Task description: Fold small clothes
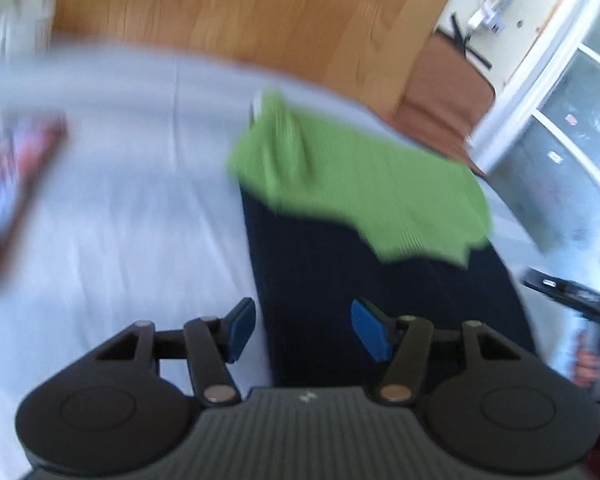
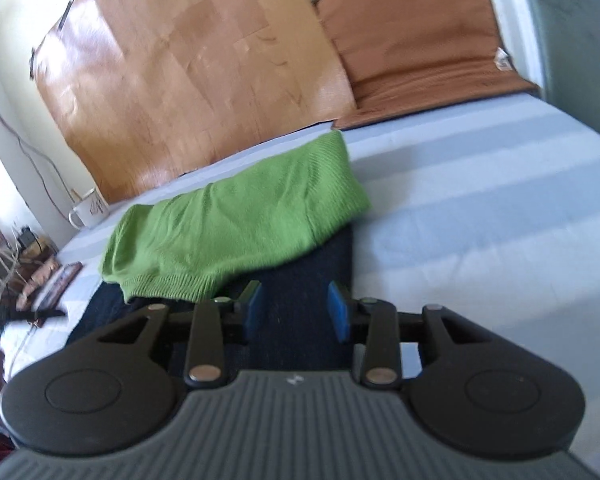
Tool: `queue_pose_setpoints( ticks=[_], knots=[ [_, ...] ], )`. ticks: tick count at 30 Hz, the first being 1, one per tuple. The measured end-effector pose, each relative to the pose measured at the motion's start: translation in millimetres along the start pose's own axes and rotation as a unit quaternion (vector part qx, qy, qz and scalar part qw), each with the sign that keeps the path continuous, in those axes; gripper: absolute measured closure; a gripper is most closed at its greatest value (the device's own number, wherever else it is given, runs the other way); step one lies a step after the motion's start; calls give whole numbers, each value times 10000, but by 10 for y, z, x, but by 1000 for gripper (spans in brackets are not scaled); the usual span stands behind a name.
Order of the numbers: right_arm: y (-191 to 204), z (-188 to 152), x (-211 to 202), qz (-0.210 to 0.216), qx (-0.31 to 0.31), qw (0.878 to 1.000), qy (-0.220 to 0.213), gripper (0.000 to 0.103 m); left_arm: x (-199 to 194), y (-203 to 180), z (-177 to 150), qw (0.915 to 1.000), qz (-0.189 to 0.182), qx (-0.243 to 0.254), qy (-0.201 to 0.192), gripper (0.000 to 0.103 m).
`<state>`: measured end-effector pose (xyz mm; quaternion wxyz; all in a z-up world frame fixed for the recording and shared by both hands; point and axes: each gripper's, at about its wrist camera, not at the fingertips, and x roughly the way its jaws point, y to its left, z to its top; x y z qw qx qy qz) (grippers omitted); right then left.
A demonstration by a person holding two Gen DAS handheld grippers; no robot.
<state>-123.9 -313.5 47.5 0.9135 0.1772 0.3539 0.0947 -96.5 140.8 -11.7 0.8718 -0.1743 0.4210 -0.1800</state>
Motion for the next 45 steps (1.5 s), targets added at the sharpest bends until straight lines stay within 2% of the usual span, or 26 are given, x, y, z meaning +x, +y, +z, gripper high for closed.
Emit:
queue_pose_setpoints(
  ticks=[1, 2, 3, 4, 5, 7, 10, 13, 16, 18, 20, 22, 24, 26, 28, 29, 30, 31, 34, 38, 42, 45],
  knots=[
    [27, 5, 17, 7, 38, 10000, -2, 63, 11, 41, -64, 9997, -163, -175, 99, 48],
    [18, -21, 33, 15, 88, 10000, 6, 63, -1, 40, -103, 9996, -182, -229, 33, 51],
    [20, -60, 28, 25, 128, 9999, 21, 63, 0, 23, -128, 9996, -154, -220, 20, 59],
    [21, -76, 52, 39, 159, 9999, 42, 63, 8, 6, -144, 9997, -36, -246, 5, 72],
    [26, -100, 76, 51, 178, 9998, 63, 63, 31, 2, -149, 9995, 111, -306, 0, 94],
    [32, -133, 89, 79, 194, 9997, 93, 63, 28, 14, -174, 9988, 217, -433, -90, 94],
    [34, -129, 22, 111, 160, 9998, 74, 63, -199, 35, -210, 9956, 805, -254, -417, 95],
    [0, -150, -52, 125, 167, 9997, 97, 63, -274, 144, -249, 9971, 576, -433, -258, 94],
    [-32, -185, -117, 142, 208, 9994, 235, 63, -178, 27, -297, 9969, 733, -221, -172, 88],
    [-27, -221, -196, 113, 115, 9995, 286, 63, -171, -31, -290, 9983, 554, -143, -128, 63],
    [-51, -261, -280, 80, 68, 9993, 365, 61, -197, -22, -300, 9994, 285, -184, -67, 50],
    [-78, -321, -334, 23, 80, 9987, 501, 57, -209, -20, -350, 9996, 225, -165, -20, 50],
    [-107, -409, -364, -33, 119, 9979, 633, 58, -232, -39, -405, 9997, 187, -138, -22, 50],
    [-112, -472, -426, 5, 160, 9982, 584, 58, -262, -50, -452, 9998, 125, -168, -21, 50],
    [-90, -501, -457, 15, 155, 9980, 614, 58, -276, -69, -491, 9998, 68, -191, -5, 53],
    [-68, -518, -462, 57, 91, 9977, 671, 60, -285, -71, -515, 9998, 65, -187, 3, 64],
    [-40, -531, -446, 78, 1, 9969, 778, 77, -274, -80, -533, 9998, 96, -180, 50, 88],
    [-20, -545, -419, 71, -44, 9961, 874, 89, -242, -83, -537, 9996, 131, -211, 110, 94],
    [-90, -465, -431, 240, 245, 9958, 851, 92, -253, -16, -511, 9986, -42, -516, 76, 95],
    [-151, -170, -507, 732, 656, 9945, 360, 93, -373, 131, -308, 9910, -638, -1148, -251, 95],
    [-197, 338, -302, 996, 840, 9914, -78, 93, -375, 251, 159, 9759, -1092, -1740, -737, 95],
    [-263, 796, 89, 1087, 985, 9889, -234, 93, -245, 275, 670, 9697, -1067, -1907, -1089, 95]
  ],
)
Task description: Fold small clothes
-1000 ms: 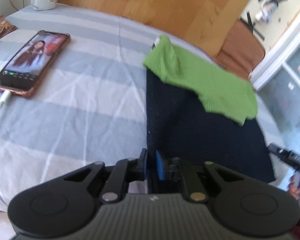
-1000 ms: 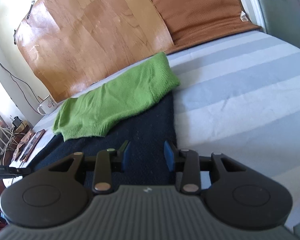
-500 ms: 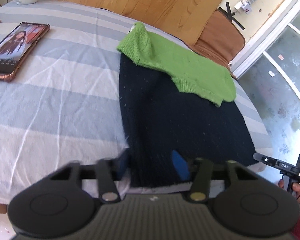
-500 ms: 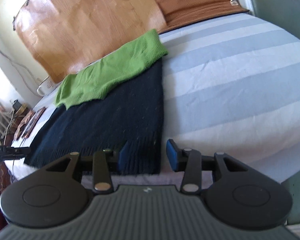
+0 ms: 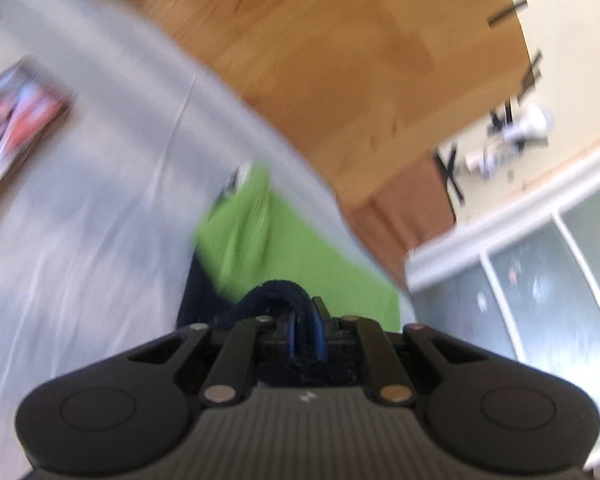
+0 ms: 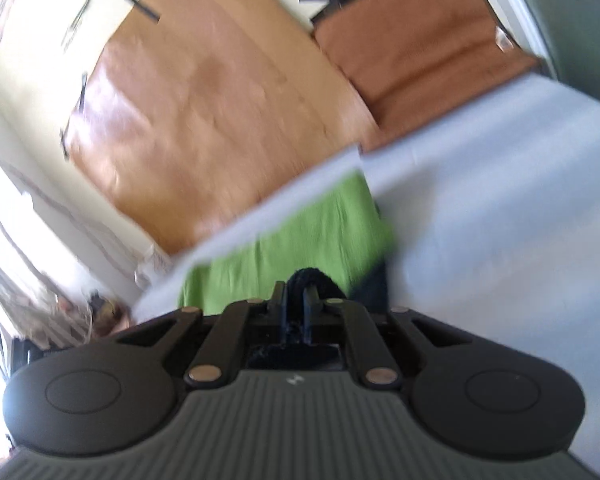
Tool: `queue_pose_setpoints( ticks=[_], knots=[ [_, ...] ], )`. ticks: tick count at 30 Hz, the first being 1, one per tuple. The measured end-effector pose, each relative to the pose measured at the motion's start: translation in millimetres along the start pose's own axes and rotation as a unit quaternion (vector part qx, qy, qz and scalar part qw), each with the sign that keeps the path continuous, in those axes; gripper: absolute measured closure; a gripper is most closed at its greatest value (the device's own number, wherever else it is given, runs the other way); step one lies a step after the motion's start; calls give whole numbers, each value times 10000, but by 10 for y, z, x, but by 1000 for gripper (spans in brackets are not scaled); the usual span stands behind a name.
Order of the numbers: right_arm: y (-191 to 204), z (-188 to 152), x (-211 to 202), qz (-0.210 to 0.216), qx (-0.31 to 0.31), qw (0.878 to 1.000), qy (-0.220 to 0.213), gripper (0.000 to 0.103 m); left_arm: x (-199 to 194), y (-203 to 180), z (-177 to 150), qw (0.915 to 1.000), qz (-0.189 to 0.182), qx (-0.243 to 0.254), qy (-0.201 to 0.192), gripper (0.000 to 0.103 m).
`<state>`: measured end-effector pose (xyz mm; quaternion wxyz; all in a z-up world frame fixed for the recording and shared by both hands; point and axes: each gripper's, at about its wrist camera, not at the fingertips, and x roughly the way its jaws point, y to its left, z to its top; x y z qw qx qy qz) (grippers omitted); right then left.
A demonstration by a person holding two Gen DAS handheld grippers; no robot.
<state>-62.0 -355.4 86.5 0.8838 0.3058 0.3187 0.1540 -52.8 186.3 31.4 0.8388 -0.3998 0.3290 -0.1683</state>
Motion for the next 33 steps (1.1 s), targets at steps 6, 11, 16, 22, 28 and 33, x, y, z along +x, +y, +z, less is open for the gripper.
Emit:
queue_pose_setpoints(
  ticks=[6, 11, 16, 22, 28, 33],
  knots=[
    [-208, 569, 1056, -1631, -134, 9865, -98, 50, 737, 22, 498, 9912, 1219, -307, -407, 70],
    [69, 188, 738, -1162, -953, 9856, -777, 48, 537, 53, 221, 9924, 1005, 21, -714, 68],
    [527, -160, 949, -319, -1651, 9853, -314, 50, 689, -439, 49, 9861, 709, 1299, -749, 67],
    [530, -347, 1415, -400, -1797, 9822, 376, 59, 1270, -459, -139, 9623, 1537, 2170, -565, 68],
    [-285, -205, 965, -769, -807, 9932, -347, 103, 1187, -112, -258, 9598, 1526, 2203, -836, 85],
    [-203, -291, 855, -901, -1022, 9893, -516, 103, 1229, -171, -317, 9473, 1728, 2522, -959, 84]
  ],
)
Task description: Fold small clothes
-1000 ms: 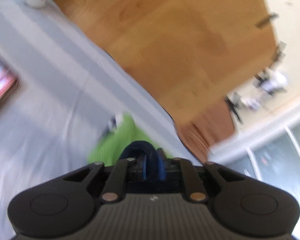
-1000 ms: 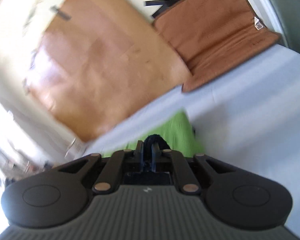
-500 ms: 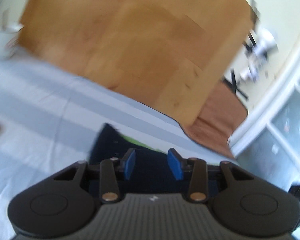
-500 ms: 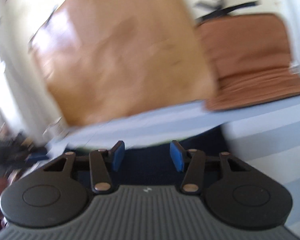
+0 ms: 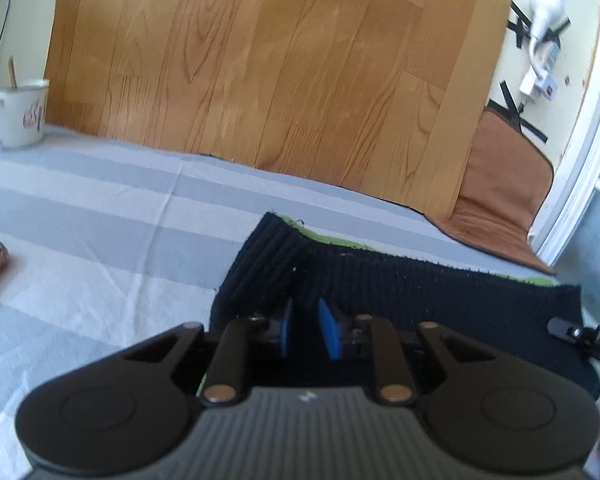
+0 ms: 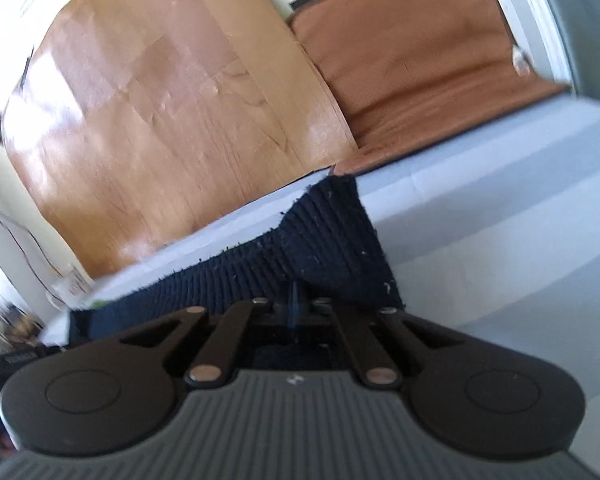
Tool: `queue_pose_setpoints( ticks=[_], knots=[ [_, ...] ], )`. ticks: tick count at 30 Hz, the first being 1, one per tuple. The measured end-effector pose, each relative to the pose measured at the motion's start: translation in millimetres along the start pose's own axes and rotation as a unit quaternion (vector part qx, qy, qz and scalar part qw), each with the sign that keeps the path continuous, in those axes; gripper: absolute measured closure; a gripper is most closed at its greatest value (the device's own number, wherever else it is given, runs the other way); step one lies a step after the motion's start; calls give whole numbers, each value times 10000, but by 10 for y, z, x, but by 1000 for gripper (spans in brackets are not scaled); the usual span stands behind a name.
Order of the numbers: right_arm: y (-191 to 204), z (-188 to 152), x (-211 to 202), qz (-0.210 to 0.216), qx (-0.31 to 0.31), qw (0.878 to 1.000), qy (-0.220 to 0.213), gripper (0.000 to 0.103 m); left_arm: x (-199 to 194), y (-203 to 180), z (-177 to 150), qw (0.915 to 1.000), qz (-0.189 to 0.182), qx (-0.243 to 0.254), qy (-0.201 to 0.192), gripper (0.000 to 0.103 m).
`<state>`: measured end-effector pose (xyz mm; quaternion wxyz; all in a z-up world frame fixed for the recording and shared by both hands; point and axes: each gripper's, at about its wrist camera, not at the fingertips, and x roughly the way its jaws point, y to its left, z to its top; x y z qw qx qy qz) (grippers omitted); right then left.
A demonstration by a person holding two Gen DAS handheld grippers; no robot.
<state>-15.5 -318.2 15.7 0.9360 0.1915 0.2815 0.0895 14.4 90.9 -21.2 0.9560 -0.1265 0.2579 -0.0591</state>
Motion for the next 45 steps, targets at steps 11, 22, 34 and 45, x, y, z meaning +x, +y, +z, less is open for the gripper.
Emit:
queue_pose_setpoints(
  ticks=[11, 22, 34, 45],
  knots=[
    [48, -83, 156, 217, 229, 9995, -55, 96, -36, -194, -66, 9972, 171, 708, -146, 66],
    [197, -233, -55, 116, 82, 9996, -235, 69, -48, -243, -77, 9963, 153, 831, -142, 60],
    [140, -223, 8, 200, 160, 9996, -100, 66, -46, -257, -86, 9960, 146, 871, -142, 57],
    [152, -228, 7, 194, 170, 9996, -106, 65, -48, -280, -95, 9958, 145, 898, -135, 54]
  ],
)
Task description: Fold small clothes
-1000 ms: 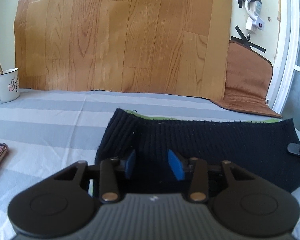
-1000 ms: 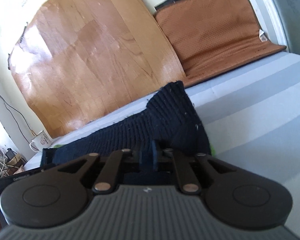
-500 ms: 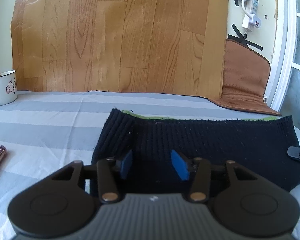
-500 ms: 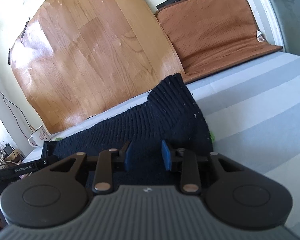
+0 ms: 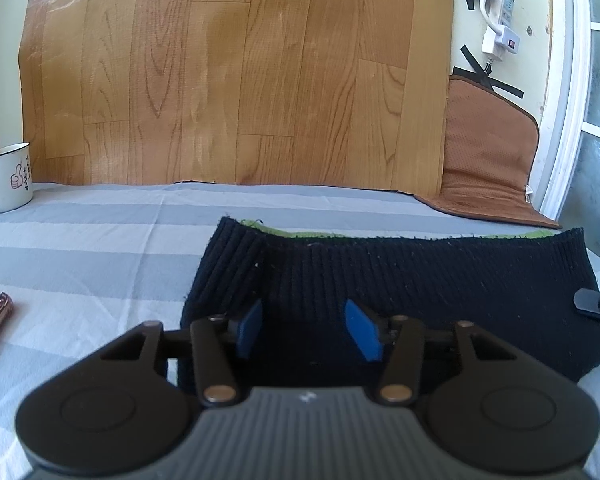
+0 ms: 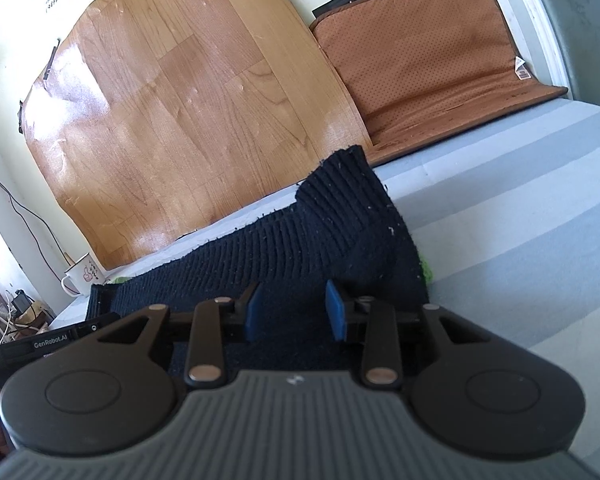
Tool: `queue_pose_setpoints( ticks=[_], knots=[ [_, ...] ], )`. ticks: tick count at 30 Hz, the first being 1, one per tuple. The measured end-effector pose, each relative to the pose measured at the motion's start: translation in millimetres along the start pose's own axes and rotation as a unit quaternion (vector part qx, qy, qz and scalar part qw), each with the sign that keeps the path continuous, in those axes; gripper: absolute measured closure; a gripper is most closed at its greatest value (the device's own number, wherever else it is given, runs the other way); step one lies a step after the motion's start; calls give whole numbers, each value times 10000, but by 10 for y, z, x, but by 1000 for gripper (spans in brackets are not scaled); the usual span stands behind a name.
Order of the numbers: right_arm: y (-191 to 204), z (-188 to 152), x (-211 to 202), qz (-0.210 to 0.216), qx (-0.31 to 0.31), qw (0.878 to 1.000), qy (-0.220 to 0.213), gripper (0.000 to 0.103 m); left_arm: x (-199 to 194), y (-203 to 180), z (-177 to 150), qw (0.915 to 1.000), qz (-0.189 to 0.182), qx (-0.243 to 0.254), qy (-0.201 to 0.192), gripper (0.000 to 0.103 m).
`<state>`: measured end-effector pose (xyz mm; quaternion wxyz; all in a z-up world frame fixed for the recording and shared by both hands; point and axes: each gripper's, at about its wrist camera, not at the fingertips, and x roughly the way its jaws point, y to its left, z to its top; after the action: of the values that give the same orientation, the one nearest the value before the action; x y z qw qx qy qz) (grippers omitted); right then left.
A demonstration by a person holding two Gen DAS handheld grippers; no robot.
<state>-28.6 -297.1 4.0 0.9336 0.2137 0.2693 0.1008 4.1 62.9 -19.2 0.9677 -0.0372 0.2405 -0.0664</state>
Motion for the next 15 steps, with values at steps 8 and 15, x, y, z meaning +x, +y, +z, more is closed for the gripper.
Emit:
queue_pose_setpoints(
  ticks=[8, 15],
  knots=[
    [2, 0, -2, 18, 8, 10000, -1, 65, -2, -8, -1, 10000, 13, -9, -4, 54],
    [6, -1, -3, 28, 14, 10000, -3, 63, -7, -21, -4, 10000, 15, 20, -11, 54]
  ],
)
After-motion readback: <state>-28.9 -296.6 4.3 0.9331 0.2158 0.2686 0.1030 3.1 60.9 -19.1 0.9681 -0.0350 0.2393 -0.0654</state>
